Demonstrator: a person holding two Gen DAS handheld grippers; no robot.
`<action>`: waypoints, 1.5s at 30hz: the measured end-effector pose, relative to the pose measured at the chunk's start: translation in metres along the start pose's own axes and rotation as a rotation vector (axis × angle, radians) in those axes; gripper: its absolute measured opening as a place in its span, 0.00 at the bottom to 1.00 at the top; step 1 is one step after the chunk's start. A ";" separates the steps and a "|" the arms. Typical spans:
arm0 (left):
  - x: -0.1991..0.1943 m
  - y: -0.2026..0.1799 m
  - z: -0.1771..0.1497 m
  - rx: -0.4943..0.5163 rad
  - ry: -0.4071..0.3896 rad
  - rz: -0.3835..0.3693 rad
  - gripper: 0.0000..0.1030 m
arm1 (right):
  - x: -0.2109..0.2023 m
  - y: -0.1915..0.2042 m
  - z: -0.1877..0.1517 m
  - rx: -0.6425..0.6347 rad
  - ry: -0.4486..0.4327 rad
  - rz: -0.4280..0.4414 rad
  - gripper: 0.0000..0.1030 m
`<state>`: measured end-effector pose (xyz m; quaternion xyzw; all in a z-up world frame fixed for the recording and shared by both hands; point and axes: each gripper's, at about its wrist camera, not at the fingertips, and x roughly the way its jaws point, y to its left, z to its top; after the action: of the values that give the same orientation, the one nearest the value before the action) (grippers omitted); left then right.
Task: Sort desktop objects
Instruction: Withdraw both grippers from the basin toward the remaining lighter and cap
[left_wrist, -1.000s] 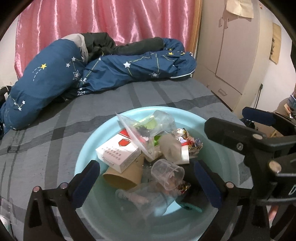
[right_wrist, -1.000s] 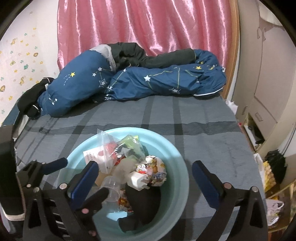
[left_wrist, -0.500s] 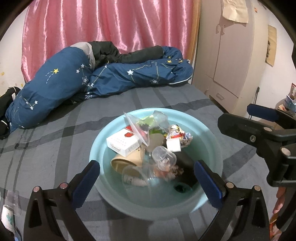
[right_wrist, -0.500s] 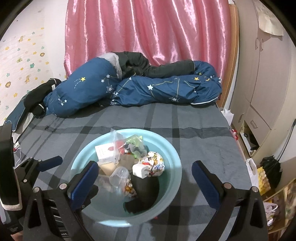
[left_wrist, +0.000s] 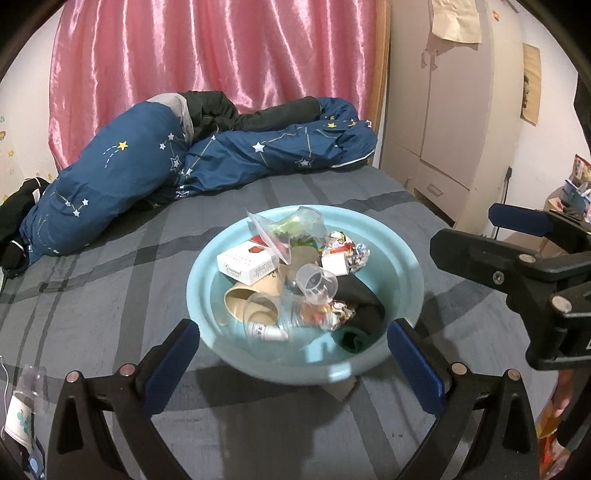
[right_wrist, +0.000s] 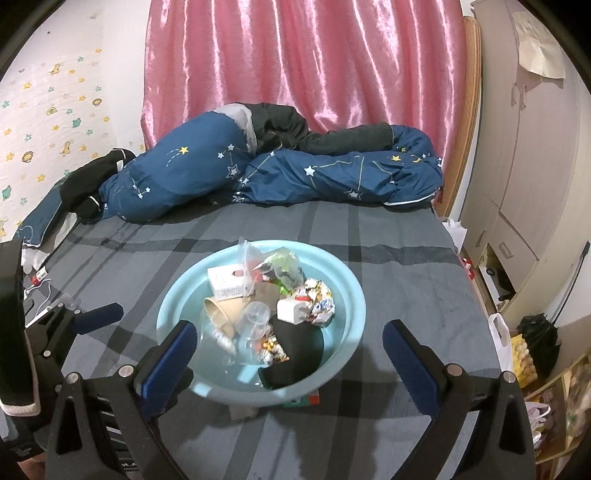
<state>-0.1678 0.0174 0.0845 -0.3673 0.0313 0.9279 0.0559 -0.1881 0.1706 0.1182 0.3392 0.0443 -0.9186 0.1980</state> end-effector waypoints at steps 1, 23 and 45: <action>-0.001 0.000 -0.002 -0.001 -0.001 0.001 1.00 | 0.000 0.000 0.000 -0.002 0.002 0.000 1.00; 0.011 0.013 -0.106 -0.088 0.057 0.033 1.00 | 0.016 -0.010 -0.109 0.015 0.075 -0.035 1.00; 0.080 0.021 -0.169 -0.132 0.136 0.141 1.00 | 0.096 -0.041 -0.187 0.020 0.209 -0.122 1.00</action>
<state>-0.1139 -0.0139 -0.0931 -0.4290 -0.0003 0.9026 -0.0358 -0.1574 0.2167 -0.0890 0.4318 0.0759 -0.8889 0.1325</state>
